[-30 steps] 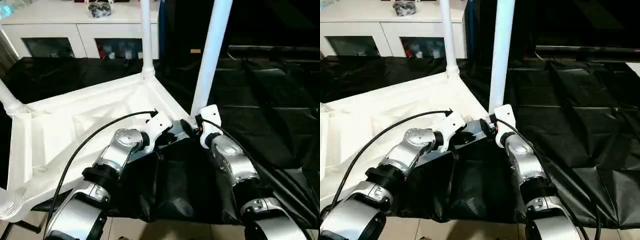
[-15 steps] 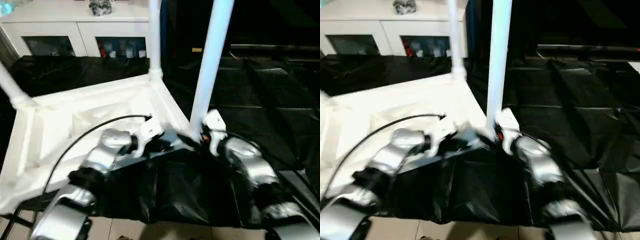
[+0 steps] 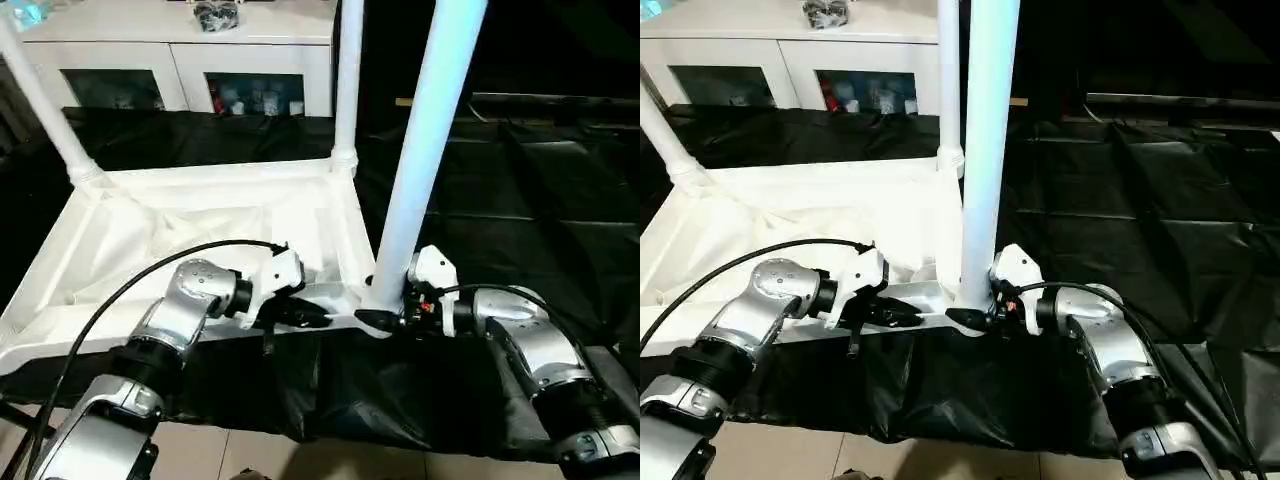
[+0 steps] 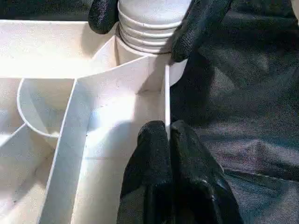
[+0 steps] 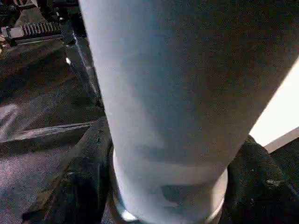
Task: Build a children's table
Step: Rotate leg to tighten
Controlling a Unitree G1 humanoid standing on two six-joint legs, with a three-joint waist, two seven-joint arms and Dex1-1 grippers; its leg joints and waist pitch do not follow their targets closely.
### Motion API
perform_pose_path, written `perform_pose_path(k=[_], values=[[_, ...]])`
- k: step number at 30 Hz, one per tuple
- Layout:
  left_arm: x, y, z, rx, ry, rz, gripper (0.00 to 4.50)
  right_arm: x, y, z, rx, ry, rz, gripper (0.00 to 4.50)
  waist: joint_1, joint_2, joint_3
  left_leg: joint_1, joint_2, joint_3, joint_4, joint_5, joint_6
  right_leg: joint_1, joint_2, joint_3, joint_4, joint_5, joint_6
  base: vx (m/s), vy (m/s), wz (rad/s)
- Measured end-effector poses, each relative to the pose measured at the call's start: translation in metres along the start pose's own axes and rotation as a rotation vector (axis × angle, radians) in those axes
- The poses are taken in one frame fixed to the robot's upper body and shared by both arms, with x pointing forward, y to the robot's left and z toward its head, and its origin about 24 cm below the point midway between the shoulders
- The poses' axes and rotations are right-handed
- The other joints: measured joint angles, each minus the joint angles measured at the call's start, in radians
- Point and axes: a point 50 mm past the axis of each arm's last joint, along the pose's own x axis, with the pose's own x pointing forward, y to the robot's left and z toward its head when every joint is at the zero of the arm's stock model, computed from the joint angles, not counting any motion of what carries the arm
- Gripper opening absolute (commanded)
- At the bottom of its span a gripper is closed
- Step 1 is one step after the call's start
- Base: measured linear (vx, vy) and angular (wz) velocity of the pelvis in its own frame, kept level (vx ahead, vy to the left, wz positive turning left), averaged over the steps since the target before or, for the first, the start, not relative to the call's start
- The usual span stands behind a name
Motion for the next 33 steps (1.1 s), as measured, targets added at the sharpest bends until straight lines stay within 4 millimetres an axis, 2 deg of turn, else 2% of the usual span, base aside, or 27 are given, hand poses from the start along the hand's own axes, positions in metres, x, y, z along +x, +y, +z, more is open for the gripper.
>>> perform_pose_path(k=[3,7,11,17,18,23,25,30,33], values=[[0.002,0.001,0.001,0.0,-0.002,0.028,0.0,0.001,-0.001,-0.001,0.012,-0.012,-0.047,2.7,0.0,0.0,0.0,0.0,0.0,0.0,0.0,0.0,0.0,0.0,0.0,0.0,0.0,0.0,0.0,0.0,0.0,0.0],[0.009,0.009,0.003,-0.029,-0.006,0.156,0.0,0.014,-0.01,-0.002,0.053,-0.043,-0.256,2.7,-0.01,0.0,0.0,0.001,0.0,0.0,0.0,0.0,0.0,0.0,0.0,0.0,0.0,-0.001,0.001,0.0,0.0,0.0],[0.024,0.017,0.01,-0.075,-0.006,0.307,0.0,0.033,-0.023,0.0,0.129,-0.069,-0.536,2.69,-0.029,-0.001,0.0,0.002,-0.001,0.0,0.0,0.0,0.0,0.0,0.0,0.001,0.0,-0.003,0.004,0.0,0.0,0.0],[0.042,0.022,0.02,-0.105,-0.01,0.424,0.0,0.049,-0.035,0.007,0.207,-0.069,-0.763,2.69,-0.033,-0.001,-0.001,0.002,-0.001,0.0,-0.001,0.0,0.0,0.0,0.0,0.001,0.0,-0.003,0.005,0.0,0.0,0.0],[0.043,0.022,0.021,-0.106,-0.01,0.428,0.0,0.05,-0.036,0.007,0.21,-0.069,-0.774,3.25,-0.033,-0.001,-0.001,0.002,-0.001,0.0,-0.001,0.0,0.0,0.0,0.0,0.001,0.0,-0.003,0.005,0.0,0.0,0.0],[0.041,0.023,0.021,-0.096,-0.006,0.427,0.0,0.052,-0.036,0.009,0.214,-0.081,-0.75,3.68,-0.035,0.001,-0.002,0.003,-0.001,0.0,-0.001,0.0,0.0,0.0,0.0,0.001,0.0,0.0,0.0,0.0,0.0,0.0],[0.038,0.023,0.02,-0.09,-0.003,0.415,0.0,0.052,-0.035,0.009,0.206,-0.088,-0.721,3.82,-0.038,0.002,-0.001,0.003,-0.001,0.0,-0.001,0.0,0.0,0.0,0.0,0.001,0.0,0.0,0.0,0.0,0.0,0.0],[0.029,0.021,0.016,-0.076,-0.008,0.361,0.0,0.047,-0.034,0.009,0.139,-0.08,-0.601,3.82,-0.042,0.004,0.0,0.002,0.0,0.0,-0.002,0.0,0.0,-0.001,0.001,0.0,0.0,0.0,0.0,0.0,0.0,0.0],[0.022,0.015,0.013,-0.071,-0.015,0.289,0.0,0.042,-0.029,0.006,0.099,-0.079,-0.498,3.82,-0.036,0.004,0.0,0.002,0.0,0.0,-0.002,0.0,0.0,-0.001,0.001,0.0,0.0,0.0,0.0,0.0,0.0,0.0]])
